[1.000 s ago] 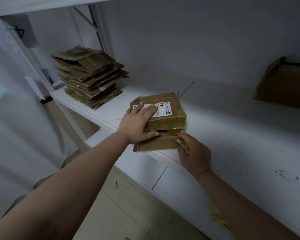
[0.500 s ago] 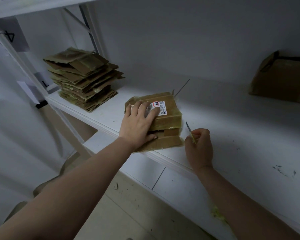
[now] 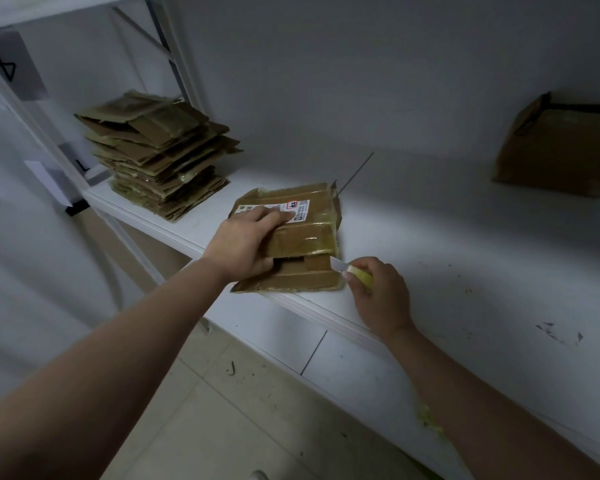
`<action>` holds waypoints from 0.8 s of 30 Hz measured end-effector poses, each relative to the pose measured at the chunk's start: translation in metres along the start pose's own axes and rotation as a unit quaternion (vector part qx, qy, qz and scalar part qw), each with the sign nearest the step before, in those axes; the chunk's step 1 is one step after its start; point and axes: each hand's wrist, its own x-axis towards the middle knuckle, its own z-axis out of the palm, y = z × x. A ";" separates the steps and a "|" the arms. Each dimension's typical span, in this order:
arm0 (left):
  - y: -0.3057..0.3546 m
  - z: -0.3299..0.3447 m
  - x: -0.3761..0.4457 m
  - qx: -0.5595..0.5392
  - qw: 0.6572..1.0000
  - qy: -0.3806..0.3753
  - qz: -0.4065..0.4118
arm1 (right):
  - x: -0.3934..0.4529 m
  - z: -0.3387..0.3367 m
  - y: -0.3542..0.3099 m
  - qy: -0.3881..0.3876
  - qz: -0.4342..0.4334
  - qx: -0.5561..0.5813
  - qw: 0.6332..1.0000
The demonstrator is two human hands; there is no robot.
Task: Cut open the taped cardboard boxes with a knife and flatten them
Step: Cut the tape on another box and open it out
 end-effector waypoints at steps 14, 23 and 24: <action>0.012 0.012 -0.003 0.052 0.998 -0.006 -0.018 | 0.014 0.015 0.004 -0.001 -0.028 -0.026 0.999; 0.016 0.020 -0.004 0.082 0.996 0.020 -0.027 | 0.021 0.002 0.015 -0.012 -0.050 0.032 0.998; 0.015 0.021 -0.003 0.082 0.996 0.019 -0.026 | 0.020 0.001 0.013 -0.010 -0.052 0.032 0.998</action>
